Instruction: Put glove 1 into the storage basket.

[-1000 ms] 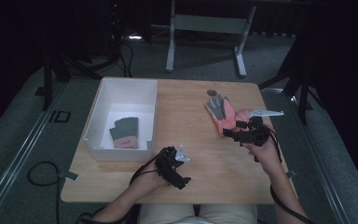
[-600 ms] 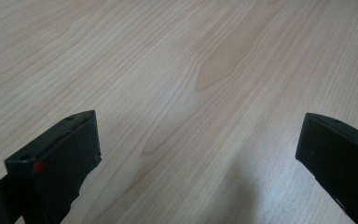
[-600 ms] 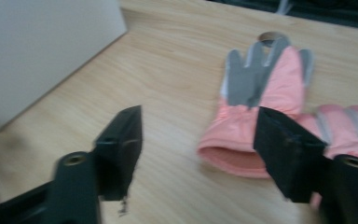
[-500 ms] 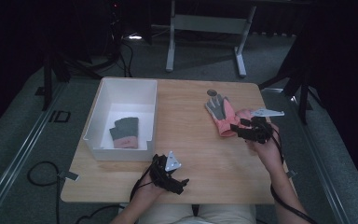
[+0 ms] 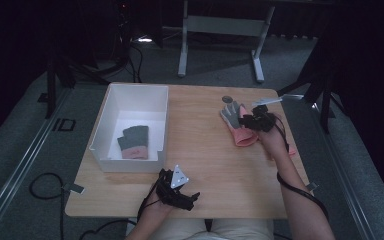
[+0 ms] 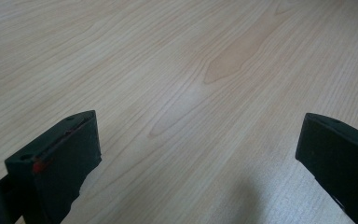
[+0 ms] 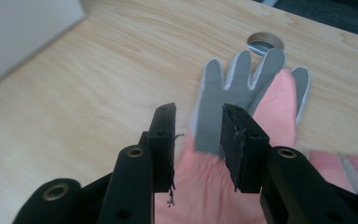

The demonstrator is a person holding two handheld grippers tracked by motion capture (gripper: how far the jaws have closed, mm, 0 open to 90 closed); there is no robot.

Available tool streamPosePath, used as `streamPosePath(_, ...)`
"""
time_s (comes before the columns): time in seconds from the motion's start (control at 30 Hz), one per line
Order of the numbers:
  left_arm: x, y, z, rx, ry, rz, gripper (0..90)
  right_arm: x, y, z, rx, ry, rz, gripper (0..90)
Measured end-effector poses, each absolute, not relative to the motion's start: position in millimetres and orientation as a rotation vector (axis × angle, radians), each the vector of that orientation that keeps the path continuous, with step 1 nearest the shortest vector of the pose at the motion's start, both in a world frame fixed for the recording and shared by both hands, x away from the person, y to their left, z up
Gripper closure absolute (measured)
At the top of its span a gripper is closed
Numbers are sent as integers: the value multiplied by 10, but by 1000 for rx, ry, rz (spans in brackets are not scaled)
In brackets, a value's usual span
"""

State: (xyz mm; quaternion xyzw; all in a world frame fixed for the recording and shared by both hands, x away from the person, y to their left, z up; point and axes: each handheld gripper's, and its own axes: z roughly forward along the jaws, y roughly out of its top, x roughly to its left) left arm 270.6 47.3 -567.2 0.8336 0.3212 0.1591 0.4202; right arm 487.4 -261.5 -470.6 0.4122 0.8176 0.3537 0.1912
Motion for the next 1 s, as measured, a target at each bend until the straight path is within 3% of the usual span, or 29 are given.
streamPosePath(0.27,2702,483,-5671,2091,789,392,0,5248,-2465,-5010,1190,2351,842,648)
streamPosePath(0.43,2691,477,-5667,2093,772,397,0,5370,-2440,-5240,1242,2376,692,593)
streamPosePath(0.47,2692,478,-5669,2096,770,398,0,5375,-2444,-5243,1259,2373,700,607)
streamPosePath(0.57,2693,478,-5670,2098,767,397,0,5394,-2440,-5252,1354,2373,711,759)
streamPosePath(0.6,2693,478,-5670,2098,767,397,0,5394,-2440,-5252,1354,2373,711,759)
streamPosePath(0.67,2688,474,-5667,2096,765,405,0,5366,-2427,-5209,1418,2329,728,874)
streamPosePath(1.0,2677,464,-5665,2093,757,411,0,4721,-2421,-4620,1369,2210,924,891)
